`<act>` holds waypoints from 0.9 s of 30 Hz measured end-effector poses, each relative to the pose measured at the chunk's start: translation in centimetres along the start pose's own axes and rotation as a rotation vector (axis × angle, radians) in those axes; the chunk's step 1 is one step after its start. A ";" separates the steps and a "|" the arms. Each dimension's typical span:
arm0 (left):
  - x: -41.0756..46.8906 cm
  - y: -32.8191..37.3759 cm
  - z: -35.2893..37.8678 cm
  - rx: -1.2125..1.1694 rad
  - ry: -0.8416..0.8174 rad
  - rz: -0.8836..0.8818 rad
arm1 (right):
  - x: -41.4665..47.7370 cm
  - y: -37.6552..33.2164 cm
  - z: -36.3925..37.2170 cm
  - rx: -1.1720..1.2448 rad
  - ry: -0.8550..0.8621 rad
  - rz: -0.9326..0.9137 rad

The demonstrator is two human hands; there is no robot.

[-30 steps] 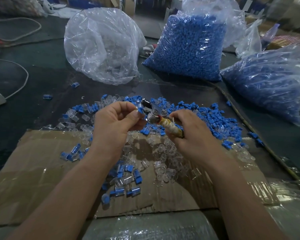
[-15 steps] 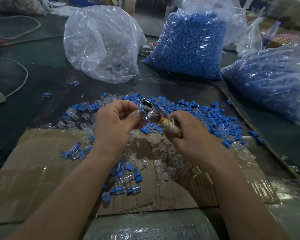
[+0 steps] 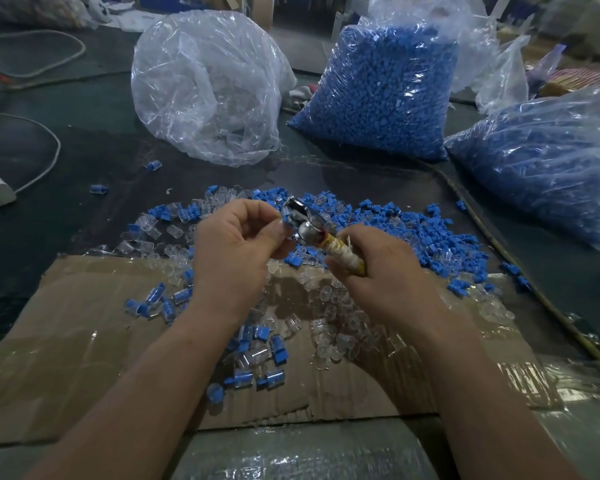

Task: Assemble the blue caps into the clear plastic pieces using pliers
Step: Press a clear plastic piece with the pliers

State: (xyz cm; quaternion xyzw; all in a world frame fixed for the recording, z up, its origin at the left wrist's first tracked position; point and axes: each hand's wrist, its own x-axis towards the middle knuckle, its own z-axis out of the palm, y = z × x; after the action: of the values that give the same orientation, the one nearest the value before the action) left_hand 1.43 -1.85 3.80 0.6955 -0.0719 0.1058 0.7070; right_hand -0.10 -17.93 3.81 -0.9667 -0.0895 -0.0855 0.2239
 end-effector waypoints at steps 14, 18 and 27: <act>1.8 1.2 -4.2 0.174 -0.470 -0.278 | 0.6 4.4 -0.9 -0.169 0.001 0.245; 1.6 1.1 -4.1 0.307 -0.573 -0.229 | 0.6 4.9 -0.7 -0.190 -0.046 0.352; 1.5 -0.8 -2.7 0.651 -0.218 0.032 | 0.7 5.0 -0.3 -0.173 -0.099 0.443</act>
State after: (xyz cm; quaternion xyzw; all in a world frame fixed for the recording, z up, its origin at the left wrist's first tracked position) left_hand 2.97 0.95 3.33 0.8906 -0.1204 0.0596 0.4345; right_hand 1.64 -22.42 2.12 -0.9813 0.1216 0.0057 0.1489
